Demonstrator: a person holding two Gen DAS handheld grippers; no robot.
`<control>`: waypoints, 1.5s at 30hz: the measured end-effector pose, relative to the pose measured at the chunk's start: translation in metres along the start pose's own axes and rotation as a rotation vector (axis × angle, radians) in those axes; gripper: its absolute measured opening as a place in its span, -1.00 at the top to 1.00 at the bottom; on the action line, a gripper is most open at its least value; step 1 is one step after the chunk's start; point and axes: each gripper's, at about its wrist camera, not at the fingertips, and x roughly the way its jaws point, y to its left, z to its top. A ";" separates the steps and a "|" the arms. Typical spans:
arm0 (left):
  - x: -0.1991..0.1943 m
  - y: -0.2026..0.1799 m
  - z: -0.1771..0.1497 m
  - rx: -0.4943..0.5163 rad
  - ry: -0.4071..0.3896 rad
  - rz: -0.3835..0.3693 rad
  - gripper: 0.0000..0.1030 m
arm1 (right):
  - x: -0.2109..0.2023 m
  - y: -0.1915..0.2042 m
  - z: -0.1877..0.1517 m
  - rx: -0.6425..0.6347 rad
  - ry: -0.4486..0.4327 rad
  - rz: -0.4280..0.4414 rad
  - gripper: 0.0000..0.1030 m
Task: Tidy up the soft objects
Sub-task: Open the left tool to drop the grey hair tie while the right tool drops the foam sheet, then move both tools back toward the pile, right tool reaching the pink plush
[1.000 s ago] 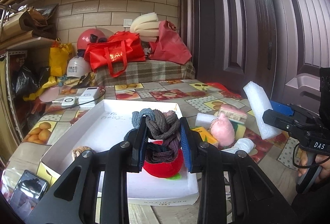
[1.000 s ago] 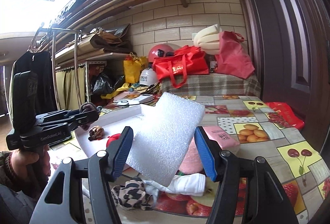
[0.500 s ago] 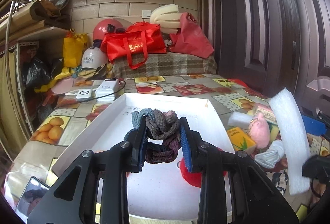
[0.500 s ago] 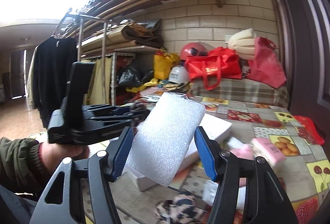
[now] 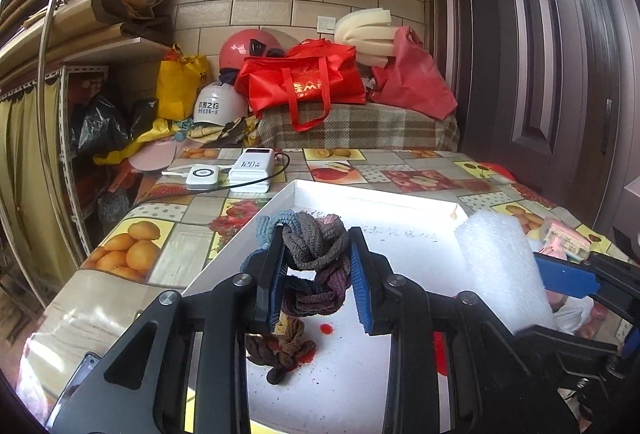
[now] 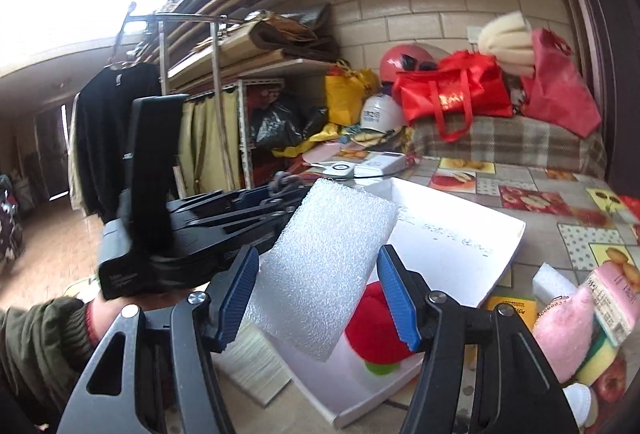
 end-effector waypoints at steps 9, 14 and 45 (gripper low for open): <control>0.017 0.022 0.005 -0.081 0.030 0.008 0.44 | 0.027 -0.013 0.007 0.037 0.008 -0.086 -0.19; 0.022 0.028 0.005 -0.120 0.052 0.006 0.43 | 0.038 -0.014 0.010 0.052 0.018 -0.100 -0.22; 0.010 0.029 0.007 -0.105 -0.009 0.061 -1.00 | 0.009 -0.009 0.005 0.028 -0.051 -0.164 -0.96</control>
